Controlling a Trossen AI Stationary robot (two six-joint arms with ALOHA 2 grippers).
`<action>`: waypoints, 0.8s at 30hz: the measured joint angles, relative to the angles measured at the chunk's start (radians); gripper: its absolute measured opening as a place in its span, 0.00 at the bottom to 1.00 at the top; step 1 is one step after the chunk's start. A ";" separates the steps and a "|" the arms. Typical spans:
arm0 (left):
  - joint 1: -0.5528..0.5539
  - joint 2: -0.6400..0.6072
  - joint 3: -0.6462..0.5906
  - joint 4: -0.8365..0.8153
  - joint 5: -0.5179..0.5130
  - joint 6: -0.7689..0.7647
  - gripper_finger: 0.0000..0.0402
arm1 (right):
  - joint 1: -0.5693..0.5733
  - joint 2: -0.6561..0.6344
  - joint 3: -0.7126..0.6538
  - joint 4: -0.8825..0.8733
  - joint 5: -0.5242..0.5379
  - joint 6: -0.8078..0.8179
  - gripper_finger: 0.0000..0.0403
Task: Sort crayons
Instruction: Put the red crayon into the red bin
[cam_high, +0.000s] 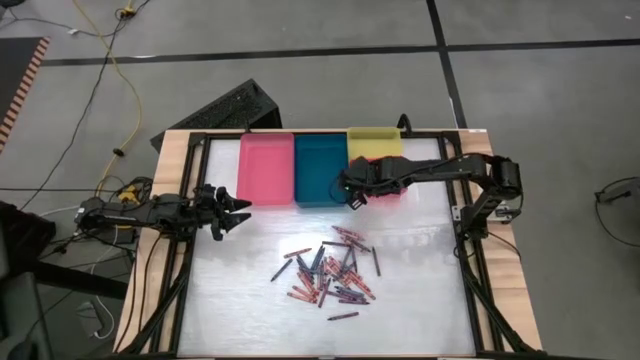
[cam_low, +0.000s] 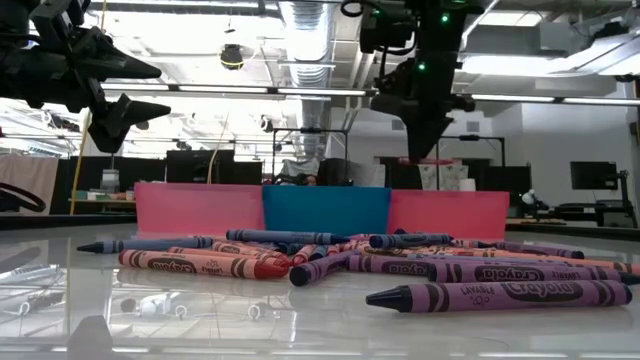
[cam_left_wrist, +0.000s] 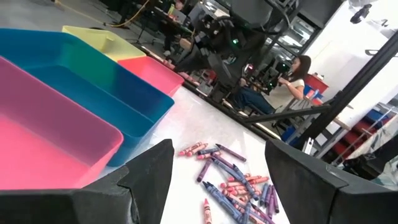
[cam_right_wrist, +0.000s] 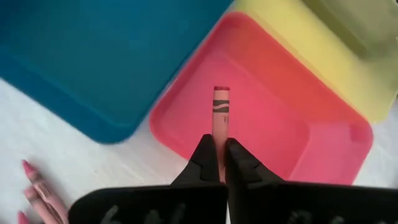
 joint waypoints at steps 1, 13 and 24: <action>0.000 0.000 0.000 0.000 0.000 0.000 0.61 | -0.006 0.000 0.000 0.000 0.000 -0.002 0.01; 0.000 0.000 0.000 0.000 0.000 -0.001 0.61 | -0.072 0.001 -0.071 0.082 -0.001 -0.024 0.01; 0.000 0.000 0.000 0.000 -0.001 -0.001 0.61 | -0.129 0.002 -0.162 0.202 -0.001 -0.080 0.01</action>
